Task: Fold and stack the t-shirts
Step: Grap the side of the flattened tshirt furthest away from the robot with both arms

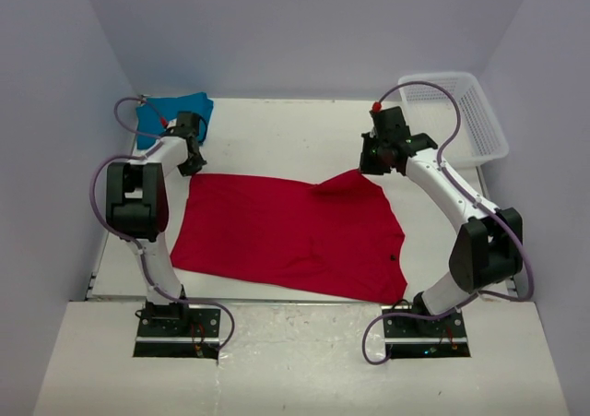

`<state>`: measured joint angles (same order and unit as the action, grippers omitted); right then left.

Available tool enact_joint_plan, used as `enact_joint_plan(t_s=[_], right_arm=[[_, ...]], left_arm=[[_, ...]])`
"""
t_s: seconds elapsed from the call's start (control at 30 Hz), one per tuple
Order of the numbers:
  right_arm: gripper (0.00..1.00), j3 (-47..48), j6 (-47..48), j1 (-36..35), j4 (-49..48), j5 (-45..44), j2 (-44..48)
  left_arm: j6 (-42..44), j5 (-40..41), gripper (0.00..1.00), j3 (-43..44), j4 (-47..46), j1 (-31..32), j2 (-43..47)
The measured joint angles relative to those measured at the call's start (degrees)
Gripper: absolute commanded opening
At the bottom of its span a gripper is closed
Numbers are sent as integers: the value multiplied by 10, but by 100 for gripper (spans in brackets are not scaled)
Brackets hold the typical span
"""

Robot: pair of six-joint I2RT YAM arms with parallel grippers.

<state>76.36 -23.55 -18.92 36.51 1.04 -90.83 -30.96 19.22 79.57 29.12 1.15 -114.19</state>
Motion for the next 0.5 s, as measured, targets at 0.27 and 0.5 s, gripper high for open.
enact_joint_plan(t_s=[0.27, 0.5], right_arm=[[0, -18, -2, 2, 38, -37, 44], [0, -7, -2, 13, 43, -46, 77]], left_arm=[[-16, 22, 0, -44, -4, 0, 83], [-15, 22, 0, -49, -12, 0, 114]])
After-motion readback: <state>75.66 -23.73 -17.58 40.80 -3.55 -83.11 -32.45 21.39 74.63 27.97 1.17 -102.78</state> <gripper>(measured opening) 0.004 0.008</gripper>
